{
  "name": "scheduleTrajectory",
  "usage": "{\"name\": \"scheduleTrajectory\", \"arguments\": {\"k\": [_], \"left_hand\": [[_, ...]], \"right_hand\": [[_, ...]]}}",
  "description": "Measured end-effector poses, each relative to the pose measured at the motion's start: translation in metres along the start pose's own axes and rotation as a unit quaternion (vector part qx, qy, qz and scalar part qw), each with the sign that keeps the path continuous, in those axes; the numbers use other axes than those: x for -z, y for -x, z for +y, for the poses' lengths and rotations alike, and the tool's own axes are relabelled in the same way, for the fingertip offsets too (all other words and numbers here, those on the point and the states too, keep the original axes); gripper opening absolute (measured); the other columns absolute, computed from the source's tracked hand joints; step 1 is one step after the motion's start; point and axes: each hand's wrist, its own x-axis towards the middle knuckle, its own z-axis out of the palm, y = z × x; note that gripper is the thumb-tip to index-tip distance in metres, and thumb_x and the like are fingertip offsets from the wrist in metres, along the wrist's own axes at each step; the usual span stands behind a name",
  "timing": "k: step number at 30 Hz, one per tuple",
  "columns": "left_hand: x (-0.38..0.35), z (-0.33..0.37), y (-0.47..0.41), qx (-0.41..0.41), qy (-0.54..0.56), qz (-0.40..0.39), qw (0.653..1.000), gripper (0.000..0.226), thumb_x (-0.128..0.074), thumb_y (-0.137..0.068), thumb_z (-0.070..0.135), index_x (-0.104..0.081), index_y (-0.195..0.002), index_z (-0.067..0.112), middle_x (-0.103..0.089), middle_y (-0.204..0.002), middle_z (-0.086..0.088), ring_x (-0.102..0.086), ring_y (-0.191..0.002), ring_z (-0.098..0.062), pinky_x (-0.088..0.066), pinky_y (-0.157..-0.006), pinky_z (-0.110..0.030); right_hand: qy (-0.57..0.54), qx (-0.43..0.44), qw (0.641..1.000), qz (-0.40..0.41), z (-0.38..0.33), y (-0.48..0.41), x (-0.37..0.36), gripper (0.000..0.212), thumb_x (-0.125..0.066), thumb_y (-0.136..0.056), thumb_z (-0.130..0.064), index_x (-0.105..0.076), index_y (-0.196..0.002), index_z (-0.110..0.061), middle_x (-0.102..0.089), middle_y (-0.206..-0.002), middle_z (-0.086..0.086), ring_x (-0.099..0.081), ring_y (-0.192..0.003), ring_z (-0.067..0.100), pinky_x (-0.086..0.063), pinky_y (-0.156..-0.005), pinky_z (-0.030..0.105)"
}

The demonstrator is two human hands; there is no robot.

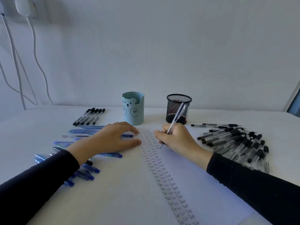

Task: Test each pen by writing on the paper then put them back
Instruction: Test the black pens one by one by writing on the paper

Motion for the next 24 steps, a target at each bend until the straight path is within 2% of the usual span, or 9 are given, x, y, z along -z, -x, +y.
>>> {"name": "scheduleTrajectory", "arguments": {"k": [3, 8, 12, 15, 20, 24], "left_hand": [[-0.0002, 0.0002, -0.0002, 0.005, 0.004, -0.007, 1.0, 0.078, -0.033, -0.062, 0.096, -0.055, -0.12, 0.048, -0.052, -0.13, 0.026, -0.046, -0.12, -0.001, -0.036, -0.109, -0.037], [-0.0002, 0.0002, -0.0013, 0.016, 0.005, -0.013, 1.0, 0.082, -0.031, -0.059, 0.099, -0.054, -0.121, 0.049, -0.051, -0.131, 0.025, -0.047, -0.121, -0.003, -0.038, -0.108, -0.038], [0.0, 0.0009, -0.0002, 0.02, 0.007, -0.017, 1.0, 0.082, -0.031, -0.059, 0.099, -0.054, -0.121, 0.05, -0.051, -0.13, 0.025, -0.047, -0.12, -0.003, -0.038, -0.108, -0.038], [0.0008, 0.0023, 0.0007, 0.023, 0.006, -0.02, 1.0, 0.084, -0.03, -0.058, 0.099, -0.053, -0.122, 0.049, -0.051, -0.131, 0.025, -0.047, -0.12, -0.003, -0.038, -0.108, -0.038], [0.0015, 0.0033, 0.0008, 0.024, 0.007, -0.025, 0.999, 0.087, -0.029, -0.057, 0.099, -0.053, -0.123, 0.048, -0.051, -0.132, 0.024, -0.047, -0.121, -0.003, -0.038, -0.108, -0.038], [0.0017, 0.004, 0.0007, 0.027, 0.007, -0.023, 0.999, 0.087, -0.029, -0.057, 0.099, -0.054, -0.123, 0.048, -0.051, -0.132, 0.024, -0.047, -0.12, -0.003, -0.038, -0.107, -0.036]], "right_hand": [[-0.009, 0.009, 1.0, -0.006, 0.0033, 0.0012, -0.0047, 0.04, -0.068, -0.088, -0.016, -0.051, -0.059, 0.006, -0.049, -0.043, -0.001, -0.044, -0.04, 0.009, -0.04, -0.05, 0.021], [-0.019, 0.018, 0.999, -0.021, 0.0025, 0.0007, -0.0048, 0.039, -0.067, -0.09, -0.014, -0.051, -0.063, 0.01, -0.045, -0.041, -0.007, -0.045, -0.037, 0.002, -0.042, -0.048, 0.018], [-0.014, 0.016, 0.999, -0.026, 0.0018, 0.0006, -0.0052, 0.038, -0.067, -0.09, -0.015, -0.053, -0.061, 0.005, -0.048, -0.04, -0.008, -0.046, -0.036, 0.004, -0.039, -0.045, 0.015], [-0.013, 0.019, 0.999, -0.035, 0.0012, 0.0016, -0.006, 0.04, -0.068, -0.09, -0.013, -0.049, -0.056, -0.006, -0.047, -0.041, -0.009, -0.048, -0.035, 0.002, -0.038, -0.044, 0.016], [-0.008, 0.019, 1.0, -0.023, 0.0001, 0.0022, -0.0045, 0.036, -0.066, -0.091, -0.013, -0.053, -0.06, 0.001, -0.053, -0.052, 0.007, -0.051, -0.036, 0.001, -0.039, -0.043, 0.016], [-0.012, 0.014, 0.999, -0.031, 0.0008, 0.0016, -0.0054, 0.04, -0.068, -0.089, -0.013, -0.051, -0.053, -0.01, -0.056, -0.052, 0.008, -0.049, -0.04, 0.006, -0.04, -0.044, 0.016]]}}
